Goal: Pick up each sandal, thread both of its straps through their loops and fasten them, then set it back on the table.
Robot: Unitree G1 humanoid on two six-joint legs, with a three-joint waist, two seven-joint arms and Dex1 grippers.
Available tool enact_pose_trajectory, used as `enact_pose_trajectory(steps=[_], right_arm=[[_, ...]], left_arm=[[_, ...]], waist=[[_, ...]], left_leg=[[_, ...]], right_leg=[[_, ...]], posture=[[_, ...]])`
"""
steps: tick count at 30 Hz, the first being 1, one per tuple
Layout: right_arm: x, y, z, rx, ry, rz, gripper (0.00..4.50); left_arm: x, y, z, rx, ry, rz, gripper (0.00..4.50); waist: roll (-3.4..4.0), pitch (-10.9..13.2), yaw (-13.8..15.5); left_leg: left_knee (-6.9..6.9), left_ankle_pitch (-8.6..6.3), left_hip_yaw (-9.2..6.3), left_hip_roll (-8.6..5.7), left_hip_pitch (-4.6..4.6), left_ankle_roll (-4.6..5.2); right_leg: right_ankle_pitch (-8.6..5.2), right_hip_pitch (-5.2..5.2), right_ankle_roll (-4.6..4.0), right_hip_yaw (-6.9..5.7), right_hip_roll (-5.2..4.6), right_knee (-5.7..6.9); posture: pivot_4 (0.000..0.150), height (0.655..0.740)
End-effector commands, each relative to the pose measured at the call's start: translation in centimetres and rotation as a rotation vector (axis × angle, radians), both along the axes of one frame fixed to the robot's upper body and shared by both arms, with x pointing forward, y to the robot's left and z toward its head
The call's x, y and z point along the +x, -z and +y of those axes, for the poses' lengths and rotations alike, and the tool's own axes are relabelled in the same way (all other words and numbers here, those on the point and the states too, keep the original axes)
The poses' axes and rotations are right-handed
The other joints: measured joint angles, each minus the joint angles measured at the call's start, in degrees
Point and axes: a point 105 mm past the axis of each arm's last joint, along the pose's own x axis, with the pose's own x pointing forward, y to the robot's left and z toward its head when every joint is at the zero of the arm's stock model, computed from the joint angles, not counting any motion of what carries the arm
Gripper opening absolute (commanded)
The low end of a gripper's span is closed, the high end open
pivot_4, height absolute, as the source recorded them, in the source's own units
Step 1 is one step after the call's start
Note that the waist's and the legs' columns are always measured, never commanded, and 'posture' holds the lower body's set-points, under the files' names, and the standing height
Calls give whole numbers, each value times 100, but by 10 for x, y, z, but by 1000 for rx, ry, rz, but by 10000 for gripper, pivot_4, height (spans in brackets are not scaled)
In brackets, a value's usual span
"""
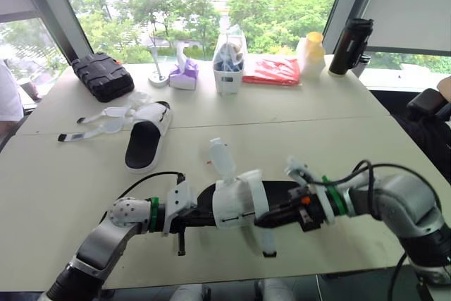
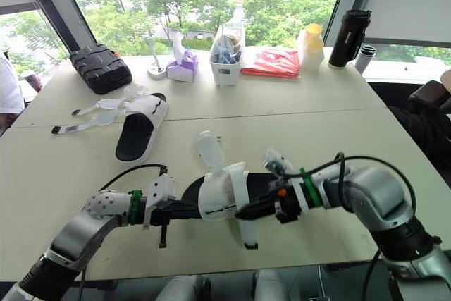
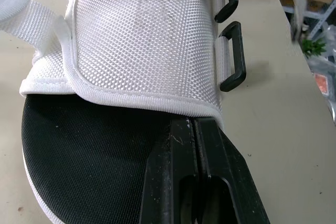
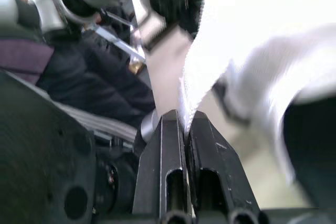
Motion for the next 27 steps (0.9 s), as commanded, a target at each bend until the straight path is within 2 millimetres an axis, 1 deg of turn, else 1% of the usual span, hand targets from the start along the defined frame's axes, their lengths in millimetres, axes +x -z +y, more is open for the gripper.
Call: enact_pose_trajectory(steps=[1, 5, 8, 11, 18, 27], right_arm=[[18, -36, 11, 98, 0, -1, 831], [36, -45, 23, 139, 10, 33, 831], [45, -42, 27, 139, 25, 51, 831], [51, -33, 27, 117, 34, 77, 831], [52, -18, 23, 83, 28, 93, 831], [50, -8, 17, 26, 4, 73, 831]], left_arm=[[-4, 14, -2, 35, 17, 44, 0], [-3, 14, -3, 35, 19, 44, 0], [-3, 15, -3, 37, 21, 43, 0], [-3, 15, -3, 36, 18, 40, 0], [-4, 15, -3, 33, 11, 44, 0], [-4, 14, -4, 35, 11, 39, 0]], waist=[[0, -1, 1], [-1, -2, 20], [-1, -2, 14], [-1, -2, 6], [0, -2, 3], [0, -2, 4]], left_leg=[[0, 0, 1, -1, 1, 0], [0, 0, -1, -2, -3, 0], [-1, -3, -2, -8, -5, 6], [-1, -5, -2, -12, -7, 9], [-1, -5, -1, -11, -6, 9], [-1, -5, -1, -11, -6, 9]], right_leg=[[0, 1, 0, -1, 2, 0], [0, 1, -1, -5, 0, -2], [1, 0, -1, -4, -8, -3], [1, -2, 0, -3, -12, -4], [1, -2, 0, -4, -11, -3], [1, -2, 1, -4, -11, -3]], posture=[[1500, 7400], [1500, 7400], [1500, 7400], [1500, 7400], [1500, 7400], [1500, 7400]])
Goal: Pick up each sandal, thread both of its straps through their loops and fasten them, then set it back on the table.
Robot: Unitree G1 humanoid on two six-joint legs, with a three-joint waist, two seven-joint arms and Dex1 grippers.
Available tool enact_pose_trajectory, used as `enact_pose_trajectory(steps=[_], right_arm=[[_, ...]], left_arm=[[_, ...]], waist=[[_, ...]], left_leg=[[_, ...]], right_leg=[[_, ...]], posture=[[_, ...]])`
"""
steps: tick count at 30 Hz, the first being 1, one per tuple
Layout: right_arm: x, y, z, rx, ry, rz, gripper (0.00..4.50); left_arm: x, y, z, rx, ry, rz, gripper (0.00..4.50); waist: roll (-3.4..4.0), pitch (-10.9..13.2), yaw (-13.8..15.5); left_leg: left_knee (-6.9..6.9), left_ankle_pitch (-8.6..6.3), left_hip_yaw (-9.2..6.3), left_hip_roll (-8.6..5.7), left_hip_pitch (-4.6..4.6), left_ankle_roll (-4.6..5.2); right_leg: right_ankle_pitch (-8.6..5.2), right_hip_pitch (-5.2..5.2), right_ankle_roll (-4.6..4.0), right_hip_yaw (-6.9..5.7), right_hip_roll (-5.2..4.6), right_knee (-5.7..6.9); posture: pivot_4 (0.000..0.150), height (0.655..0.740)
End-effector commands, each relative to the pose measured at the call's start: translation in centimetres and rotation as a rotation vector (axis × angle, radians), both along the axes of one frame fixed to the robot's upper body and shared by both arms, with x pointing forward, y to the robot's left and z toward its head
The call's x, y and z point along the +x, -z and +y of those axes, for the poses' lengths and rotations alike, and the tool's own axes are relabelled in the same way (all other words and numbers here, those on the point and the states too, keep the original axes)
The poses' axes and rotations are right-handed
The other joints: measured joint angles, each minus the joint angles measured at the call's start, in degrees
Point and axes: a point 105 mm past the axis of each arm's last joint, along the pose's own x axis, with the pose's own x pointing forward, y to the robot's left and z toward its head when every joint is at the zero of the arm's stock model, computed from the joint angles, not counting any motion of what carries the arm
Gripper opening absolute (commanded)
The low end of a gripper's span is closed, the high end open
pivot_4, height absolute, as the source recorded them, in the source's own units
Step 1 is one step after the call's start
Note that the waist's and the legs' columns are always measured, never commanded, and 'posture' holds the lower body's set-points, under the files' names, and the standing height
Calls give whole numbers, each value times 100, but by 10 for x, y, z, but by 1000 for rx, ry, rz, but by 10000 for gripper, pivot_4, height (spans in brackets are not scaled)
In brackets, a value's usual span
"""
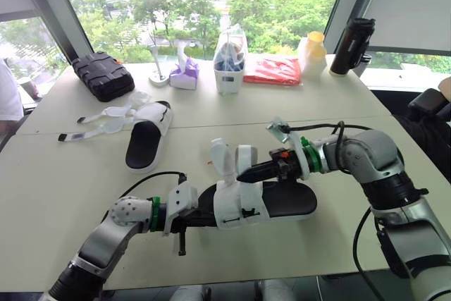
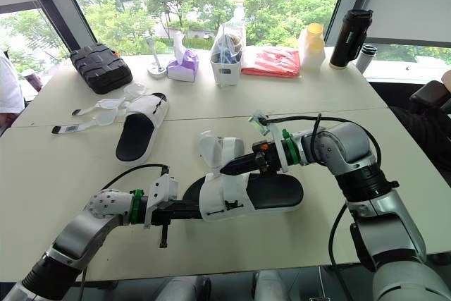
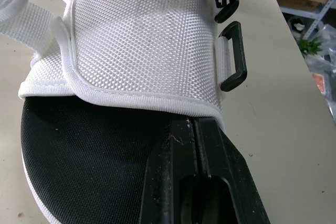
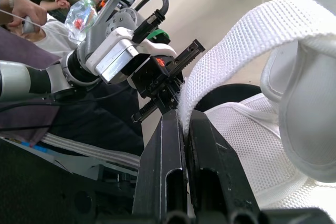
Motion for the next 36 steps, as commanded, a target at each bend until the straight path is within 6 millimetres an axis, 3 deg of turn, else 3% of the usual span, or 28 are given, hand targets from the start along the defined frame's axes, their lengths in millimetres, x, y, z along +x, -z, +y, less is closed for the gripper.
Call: enact_pose_trajectory(steps=[1, 19, 36], right_arm=[[-2, 2, -4, -34, -26, -17, 831], [11, 6, -5, -87, -23, -59, 831], [1, -2, 11, -105, -105, -181, 831]], left_arm=[[-4, 13, -1, 40, -8, 41, 0], [-3, 13, -4, 31, -12, 38, 0], [-3, 12, -4, 24, -24, 36, 0]], waist=[[0, 0, 1], [0, 0, 0], [1, 0, -1]], left_leg=[[0, 0, 0, 0, 0, 0], [-1, 0, -4, 0, -2, 0], [-2, 0, -17, 0, -4, 0]], right_leg=[[0, 0, 0, 0, 0, 0], [0, 0, 0, 0, -1, -2], [0, -5, 0, 0, 0, -2]], posture=[[1500, 7400], [1500, 7400], [1500, 7400]])
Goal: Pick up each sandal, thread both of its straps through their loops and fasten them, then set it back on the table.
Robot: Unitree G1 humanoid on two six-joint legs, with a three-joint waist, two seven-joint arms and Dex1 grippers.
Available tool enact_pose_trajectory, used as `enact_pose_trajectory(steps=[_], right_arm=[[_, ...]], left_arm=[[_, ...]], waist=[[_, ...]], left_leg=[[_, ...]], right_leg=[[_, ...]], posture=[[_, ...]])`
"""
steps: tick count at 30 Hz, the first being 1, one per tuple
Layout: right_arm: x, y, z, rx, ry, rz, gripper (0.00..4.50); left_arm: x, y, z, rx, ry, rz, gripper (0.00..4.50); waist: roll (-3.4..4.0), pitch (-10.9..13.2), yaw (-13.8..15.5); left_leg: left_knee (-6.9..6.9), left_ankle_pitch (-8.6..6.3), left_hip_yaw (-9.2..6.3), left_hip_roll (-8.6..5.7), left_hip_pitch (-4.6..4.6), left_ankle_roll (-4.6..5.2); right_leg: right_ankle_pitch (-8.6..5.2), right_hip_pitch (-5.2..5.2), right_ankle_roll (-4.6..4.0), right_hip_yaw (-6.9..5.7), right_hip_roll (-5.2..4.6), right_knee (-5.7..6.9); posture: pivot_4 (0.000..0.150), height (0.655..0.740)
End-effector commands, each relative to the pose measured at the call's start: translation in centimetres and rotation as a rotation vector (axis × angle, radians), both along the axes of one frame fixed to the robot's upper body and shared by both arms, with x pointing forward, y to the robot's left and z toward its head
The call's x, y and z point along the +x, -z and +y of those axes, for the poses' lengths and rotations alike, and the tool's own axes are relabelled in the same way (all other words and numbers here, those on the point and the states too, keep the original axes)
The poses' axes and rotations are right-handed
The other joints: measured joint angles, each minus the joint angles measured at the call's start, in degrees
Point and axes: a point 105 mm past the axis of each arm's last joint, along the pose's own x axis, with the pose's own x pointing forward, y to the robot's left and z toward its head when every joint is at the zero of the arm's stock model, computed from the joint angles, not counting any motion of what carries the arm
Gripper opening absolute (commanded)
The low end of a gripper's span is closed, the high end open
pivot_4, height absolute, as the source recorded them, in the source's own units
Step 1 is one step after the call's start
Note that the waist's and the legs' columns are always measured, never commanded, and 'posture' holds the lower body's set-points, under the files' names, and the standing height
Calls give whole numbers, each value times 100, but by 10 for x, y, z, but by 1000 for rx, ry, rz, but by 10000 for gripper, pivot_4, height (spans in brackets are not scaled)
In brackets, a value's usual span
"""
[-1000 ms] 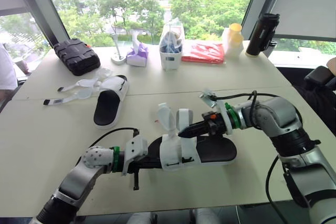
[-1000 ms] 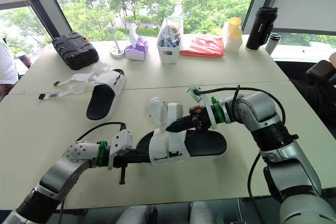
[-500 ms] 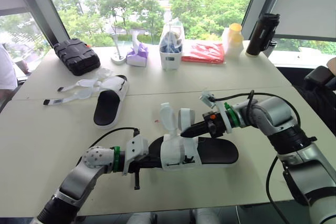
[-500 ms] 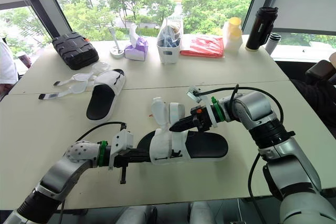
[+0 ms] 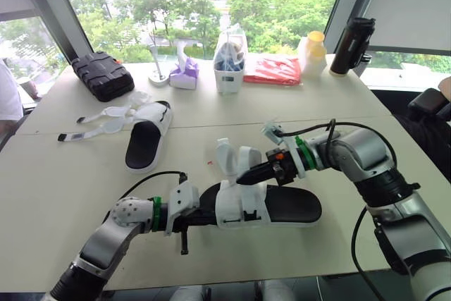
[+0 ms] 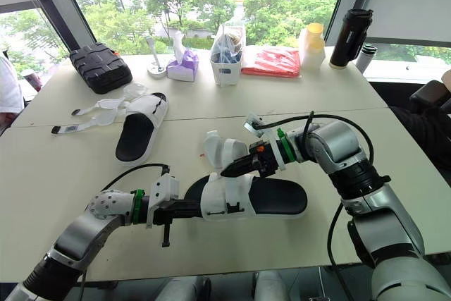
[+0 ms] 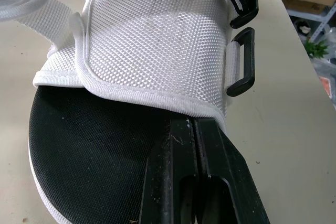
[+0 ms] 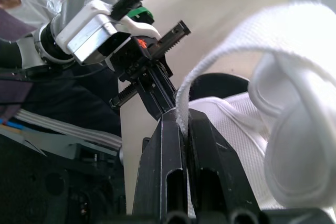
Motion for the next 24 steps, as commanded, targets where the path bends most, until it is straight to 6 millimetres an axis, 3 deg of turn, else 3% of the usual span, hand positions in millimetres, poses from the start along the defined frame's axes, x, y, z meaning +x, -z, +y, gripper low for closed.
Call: enact_pose_trajectory(steps=[1, 16, 24], right_arm=[[-5, -7, 4, -21, -56, -75, 831], [-8, 1, -6, -104, -108, -148, 831], [-26, 6, -5, -105, -164, -149, 831]], left_arm=[[-4, 12, -2, 32, -3, 44, 0], [-5, 13, -3, 32, -2, 48, 0], [-5, 13, -3, 30, -6, 51, 0]], waist=[[0, 0, 1], [0, 0, -1], [0, 0, 0]], left_leg=[[0, 0, 0, 0, 0, 0], [-1, 0, 1, 0, -1, 0], [-1, -1, -2, 0, -3, 1]], right_leg=[[0, 0, 0, 0, 0, 0], [0, -1, 0, 0, 0, -1], [-1, -1, 1, -1, -1, -3]], posture=[[1500, 7400], [1500, 7400], [1500, 7400]])
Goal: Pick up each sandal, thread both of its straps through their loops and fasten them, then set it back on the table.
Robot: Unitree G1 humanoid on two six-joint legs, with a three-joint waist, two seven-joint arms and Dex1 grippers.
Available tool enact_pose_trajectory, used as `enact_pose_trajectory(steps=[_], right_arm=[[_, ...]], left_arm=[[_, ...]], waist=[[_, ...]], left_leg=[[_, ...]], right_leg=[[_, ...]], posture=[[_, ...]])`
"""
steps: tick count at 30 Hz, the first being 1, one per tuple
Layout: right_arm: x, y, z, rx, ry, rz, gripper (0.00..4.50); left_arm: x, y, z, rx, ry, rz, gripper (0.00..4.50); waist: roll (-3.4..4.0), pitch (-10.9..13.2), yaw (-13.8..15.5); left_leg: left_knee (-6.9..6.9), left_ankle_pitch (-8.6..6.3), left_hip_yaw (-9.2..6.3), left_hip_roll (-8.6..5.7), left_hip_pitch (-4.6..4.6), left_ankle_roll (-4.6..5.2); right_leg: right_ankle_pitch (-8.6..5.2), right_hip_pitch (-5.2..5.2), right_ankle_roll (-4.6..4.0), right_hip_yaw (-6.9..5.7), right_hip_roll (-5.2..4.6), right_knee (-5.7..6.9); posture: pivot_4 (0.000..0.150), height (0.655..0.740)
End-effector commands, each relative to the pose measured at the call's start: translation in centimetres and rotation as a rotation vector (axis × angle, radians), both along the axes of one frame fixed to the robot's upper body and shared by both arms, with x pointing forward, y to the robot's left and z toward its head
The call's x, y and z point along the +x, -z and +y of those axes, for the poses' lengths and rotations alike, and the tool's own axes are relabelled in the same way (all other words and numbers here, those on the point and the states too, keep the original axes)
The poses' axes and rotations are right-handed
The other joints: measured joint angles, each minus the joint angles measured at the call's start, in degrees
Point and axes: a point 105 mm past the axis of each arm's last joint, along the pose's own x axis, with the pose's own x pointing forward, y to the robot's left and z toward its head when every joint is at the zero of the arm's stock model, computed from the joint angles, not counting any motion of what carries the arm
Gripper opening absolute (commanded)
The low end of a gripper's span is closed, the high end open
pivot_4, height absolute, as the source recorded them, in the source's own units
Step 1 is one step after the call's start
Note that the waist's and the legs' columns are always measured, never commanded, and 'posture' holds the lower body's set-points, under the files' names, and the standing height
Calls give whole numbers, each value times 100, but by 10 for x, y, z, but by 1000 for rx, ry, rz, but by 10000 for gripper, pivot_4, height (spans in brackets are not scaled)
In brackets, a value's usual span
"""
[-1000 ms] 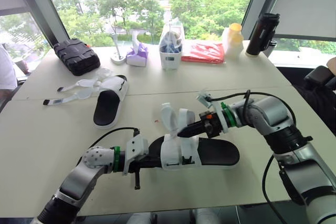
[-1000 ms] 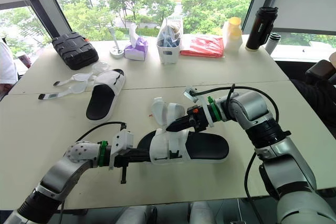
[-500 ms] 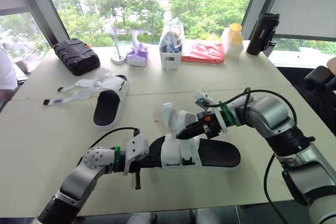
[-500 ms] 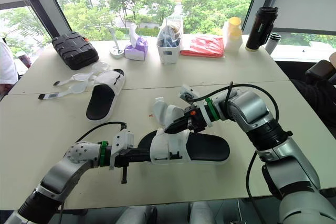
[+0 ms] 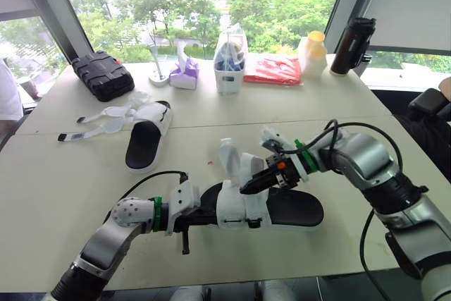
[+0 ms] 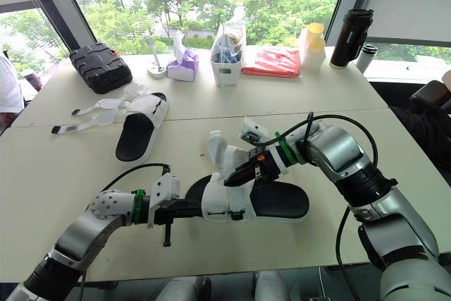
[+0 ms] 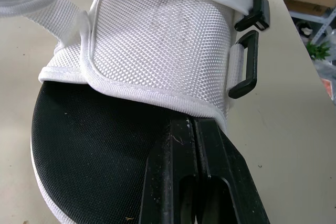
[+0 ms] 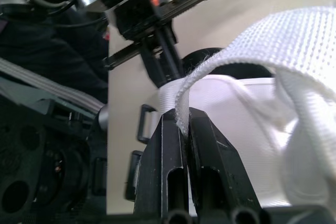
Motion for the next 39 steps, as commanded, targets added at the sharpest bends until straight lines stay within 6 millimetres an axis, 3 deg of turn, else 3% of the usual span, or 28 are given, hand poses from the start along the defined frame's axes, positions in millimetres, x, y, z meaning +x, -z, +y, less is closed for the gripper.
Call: enact_pose_trajectory(steps=[1, 7, 8, 10, 15, 17, 19, 25, 30, 34, 39], right_arm=[[-7, -3, -2, -3, -28, -27, 831], [-15, 6, -5, -18, -40, -45, 831], [-15, 7, -5, -21, -38, -49, 3242], [-16, 9, -7, -29, -44, -59, 9882], [-15, 6, -13, -47, -36, -105, 35441], [-12, -5, -21, -52, -3, -139, 44644], [-15, -19, -38, -58, 31, -163, 44644], [-35, -35, -68, -44, 125, -89, 44644], [-59, -16, -77, -6, 190, 80, 44644], [-74, 9, -72, -9, 208, 163, 44644], [-75, 31, -59, 21, 245, 214, 44644]], left_arm=[[-5, 14, -2, 33, 0, 51, 0], [-5, 14, -2, 31, -2, 55, 0], [-5, 14, -2, 30, -2, 56, 0], [-5, 14, -2, 30, -2, 57, 0], [-6, 15, -3, 28, 0, 59, 0], [-6, 15, -3, 30, 1, 57, 0], [-6, 15, -3, 31, 2, 55, 0], [-6, 17, -3, 33, 0, 57, 0], [-5, 19, -4, 35, 4, 55, 0], [-4, 19, -5, 34, 3, 55, 0], [-3, 19, -6, 35, 7, 54, 0]], waist=[[0, 0, -1], [0, 0, 0], [0, 0, 0], [0, 0, 0], [0, 0, -2], [0, 0, 6], [1, 1, 22], [-1, 1, 34], [0, 1, 18], [1, -1, 32], [0, -1, 29]], left_leg=[[0, 0, 1, 0, 0, 0], [0, 0, 1, 0, 0, 0], [0, 0, 1, 0, 0, 0], [0, 0, 1, 0, 0, 0], [0, 0, 1, 1, 3, 0], [0, 0, 1, 1, 3, 0], [0, 0, 1, 0, 2, 0], [-1, -4, 1, 1, -4, 6], [-1, -4, 2, 1, -5, 7], [0, -4, 5, 1, -1, 7], [3, -4, 6, 1, 3, 7]], right_leg=[[0, 0, 0, 0, 0, 0], [0, 1, 1, 0, 0, -2], [0, 1, 1, 0, 0, -2], [0, 1, 1, 0, 0, -2], [-1, 3, 1, 0, 0, -2], [-1, 3, 1, 0, 0, -2], [-1, 4, 1, 0, 0, -2], [-7, 3, 10, -4, -1, -9], [-8, 5, 11, -4, -4, -10], [-10, 10, 13, -2, -3, -10], [-10, 15, 15, -1, -4, -10]], posture=[[1500, 7400], [1500, 7400], [1500, 7400], [1500, 7400], [1500, 7400], [1500, 7400], [1500, 7400], [1500, 7400], [1500, 7400], [1500, 7400], [1500, 7400]])
